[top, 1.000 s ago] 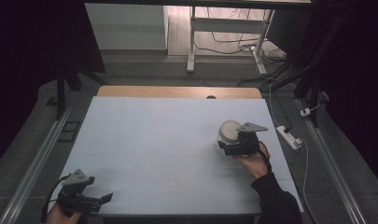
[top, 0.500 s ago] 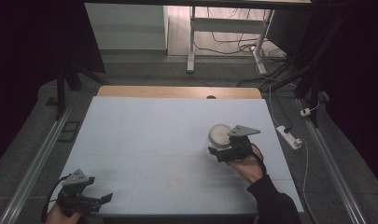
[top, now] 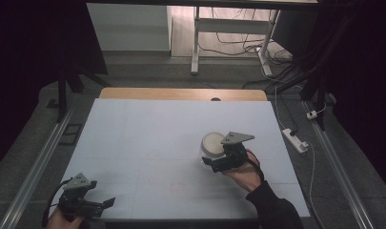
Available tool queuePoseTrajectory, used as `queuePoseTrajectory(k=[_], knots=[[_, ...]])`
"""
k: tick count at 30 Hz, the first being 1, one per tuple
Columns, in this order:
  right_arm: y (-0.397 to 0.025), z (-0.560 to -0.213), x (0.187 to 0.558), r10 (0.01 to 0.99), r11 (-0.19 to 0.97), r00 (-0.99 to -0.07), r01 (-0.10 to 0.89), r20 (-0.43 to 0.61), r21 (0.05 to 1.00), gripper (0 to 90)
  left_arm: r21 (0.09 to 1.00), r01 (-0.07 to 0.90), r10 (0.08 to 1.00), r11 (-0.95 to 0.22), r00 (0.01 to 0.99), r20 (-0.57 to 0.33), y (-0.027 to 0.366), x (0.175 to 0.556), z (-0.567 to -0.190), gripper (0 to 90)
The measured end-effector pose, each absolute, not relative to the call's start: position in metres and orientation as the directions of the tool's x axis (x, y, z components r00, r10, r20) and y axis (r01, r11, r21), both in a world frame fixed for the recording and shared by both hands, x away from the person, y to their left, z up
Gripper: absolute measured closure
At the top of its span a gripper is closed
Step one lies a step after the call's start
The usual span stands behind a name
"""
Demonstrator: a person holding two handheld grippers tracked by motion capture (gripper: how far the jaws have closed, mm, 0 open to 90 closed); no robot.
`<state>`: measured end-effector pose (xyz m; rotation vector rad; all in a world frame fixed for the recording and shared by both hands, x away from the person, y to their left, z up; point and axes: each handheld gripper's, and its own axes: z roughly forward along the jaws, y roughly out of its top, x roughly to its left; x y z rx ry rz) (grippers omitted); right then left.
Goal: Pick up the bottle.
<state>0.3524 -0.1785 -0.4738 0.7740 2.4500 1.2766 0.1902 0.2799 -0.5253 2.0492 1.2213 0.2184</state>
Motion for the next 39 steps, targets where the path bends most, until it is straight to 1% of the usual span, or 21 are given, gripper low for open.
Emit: queuePoseTrajectory(k=[20, 39], knots=[[-0.137, -0.476, 0.327, 0.47, 0.535, -0.883, 0.291, 0.008, 0.793, 6.2, 0.66, 0.693, 0.816, -0.29, 0.539, -0.207, 0.279, 0.19, -0.525, 1.9], [-0.116, -0.484, 0.312, 0.413, 0.58, -0.911, 0.259, -0.004, 0.773, 6.3, 0.659, 0.693, 0.816, -0.292, 0.539, -0.206, 0.279, 0.19, -0.525, 1.9]])
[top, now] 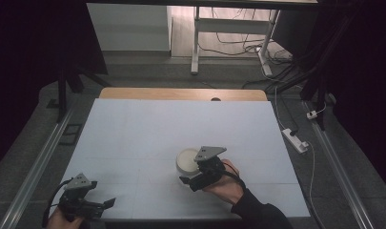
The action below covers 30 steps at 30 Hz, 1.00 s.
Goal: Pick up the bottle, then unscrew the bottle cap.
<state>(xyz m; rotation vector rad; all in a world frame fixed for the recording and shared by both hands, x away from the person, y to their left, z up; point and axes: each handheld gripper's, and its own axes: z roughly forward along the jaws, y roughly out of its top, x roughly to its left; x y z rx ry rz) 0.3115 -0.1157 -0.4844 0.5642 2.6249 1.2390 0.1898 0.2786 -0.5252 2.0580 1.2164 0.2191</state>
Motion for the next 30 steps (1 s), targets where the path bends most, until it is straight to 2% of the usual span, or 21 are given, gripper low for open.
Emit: queuePoseTrajectory(k=[11, 18, 30], knots=[[-0.115, -0.485, 0.311, 0.412, 0.577, -0.911, 0.257, -0.006, 0.775, 6.3, 0.662, 0.699, 0.813, -0.27, 0.534, -0.231, 0.281, 0.191, -0.525, 0.0], [-0.115, -0.484, 0.31, 0.412, 0.573, -0.911, 0.255, -0.005, 0.779, 6.3, 0.683, 0.68, 0.792, -0.266, 0.558, -0.247, 0.28, 0.19, -0.523, 0.0], [-0.115, -0.483, 0.309, 0.412, 0.57, -0.911, 0.253, -0.005, 0.781, 6.3, 0.723, 0.624, 0.755, -0.296, 0.616, -0.223, 0.271, 0.194, -0.513, 0.0]])
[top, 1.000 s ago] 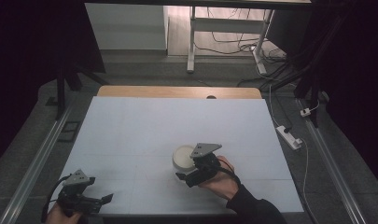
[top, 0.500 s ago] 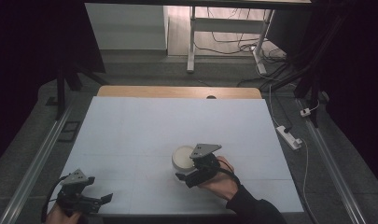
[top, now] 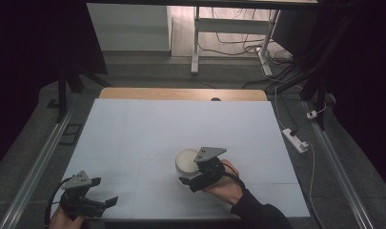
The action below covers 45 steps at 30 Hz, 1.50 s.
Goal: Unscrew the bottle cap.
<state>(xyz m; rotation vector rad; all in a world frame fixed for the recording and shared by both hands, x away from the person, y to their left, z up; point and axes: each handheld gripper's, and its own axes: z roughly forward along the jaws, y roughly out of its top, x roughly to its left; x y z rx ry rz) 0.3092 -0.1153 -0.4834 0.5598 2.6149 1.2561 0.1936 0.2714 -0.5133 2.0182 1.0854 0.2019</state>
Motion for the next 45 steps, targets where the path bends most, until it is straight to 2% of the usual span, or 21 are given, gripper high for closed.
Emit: queuePoseTrajectory(k=[13, 21, 30, 45], knots=[[-0.115, -0.483, 0.308, 0.404, 0.567, -0.915, 0.246, -0.005, 0.786, 6.3, 0.773, 0.531, 0.663, -0.347, 0.722, -0.198, 0.249, 0.207, -0.5, 0.0], [-0.115, -0.481, 0.307, 0.403, 0.559, -0.915, 0.243, -0.004, 0.793, 6.3, 0.831, 0.434, 0.614, -0.348, 0.776, -0.148, 0.231, 0.215, -0.489, 0.0], [-0.115, -0.481, 0.306, 0.398, 0.559, -0.917, 0.238, -0.005, 0.794, 6.3, 0.824, 0.458, 0.616, -0.335, 0.768, -0.176, 0.221, 0.235, -0.476, 0.0], [-0.114, -0.48, 0.304, 0.382, 0.559, -0.924, 0.223, -0.009, 0.798, 6.3, 0.802, 0.388, 0.493, -0.455, 0.859, -0.136, 0.182, 0.264, -0.459, 0.0]])
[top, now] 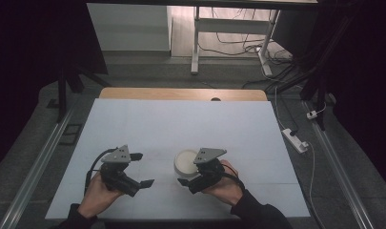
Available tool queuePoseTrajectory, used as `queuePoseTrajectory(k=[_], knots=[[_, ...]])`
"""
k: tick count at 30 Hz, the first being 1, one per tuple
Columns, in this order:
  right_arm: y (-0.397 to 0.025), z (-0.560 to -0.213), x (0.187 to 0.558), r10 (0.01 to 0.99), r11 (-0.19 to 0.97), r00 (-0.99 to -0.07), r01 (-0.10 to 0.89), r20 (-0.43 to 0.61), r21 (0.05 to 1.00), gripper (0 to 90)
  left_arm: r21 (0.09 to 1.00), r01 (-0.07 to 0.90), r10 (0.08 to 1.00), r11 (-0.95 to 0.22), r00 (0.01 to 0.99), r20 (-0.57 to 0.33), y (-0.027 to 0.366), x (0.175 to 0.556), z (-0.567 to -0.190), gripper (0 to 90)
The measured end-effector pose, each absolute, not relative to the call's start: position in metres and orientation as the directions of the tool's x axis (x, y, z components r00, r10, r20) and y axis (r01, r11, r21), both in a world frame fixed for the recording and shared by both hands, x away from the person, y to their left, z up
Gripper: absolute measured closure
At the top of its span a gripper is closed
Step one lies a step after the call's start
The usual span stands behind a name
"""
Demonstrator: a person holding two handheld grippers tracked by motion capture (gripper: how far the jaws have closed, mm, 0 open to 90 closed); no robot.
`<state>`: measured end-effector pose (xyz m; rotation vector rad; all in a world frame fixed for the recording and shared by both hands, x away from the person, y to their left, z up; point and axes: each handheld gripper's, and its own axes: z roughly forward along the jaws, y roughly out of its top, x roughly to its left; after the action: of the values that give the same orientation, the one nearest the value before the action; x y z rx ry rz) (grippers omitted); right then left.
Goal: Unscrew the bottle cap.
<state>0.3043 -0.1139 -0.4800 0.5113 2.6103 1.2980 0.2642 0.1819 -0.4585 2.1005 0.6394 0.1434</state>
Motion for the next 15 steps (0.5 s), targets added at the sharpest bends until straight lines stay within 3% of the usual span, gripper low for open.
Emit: queuePoseTrajectory(k=[15], knots=[[-0.11, -0.48, 0.3, 0.344, 0.567, -0.939, 0.201, -0.009, 0.799, 6.3, 0.801, 0.251, 0.306, -0.544, 0.948, -0.089, 0.14, 0.29, -0.449, 0.0]])
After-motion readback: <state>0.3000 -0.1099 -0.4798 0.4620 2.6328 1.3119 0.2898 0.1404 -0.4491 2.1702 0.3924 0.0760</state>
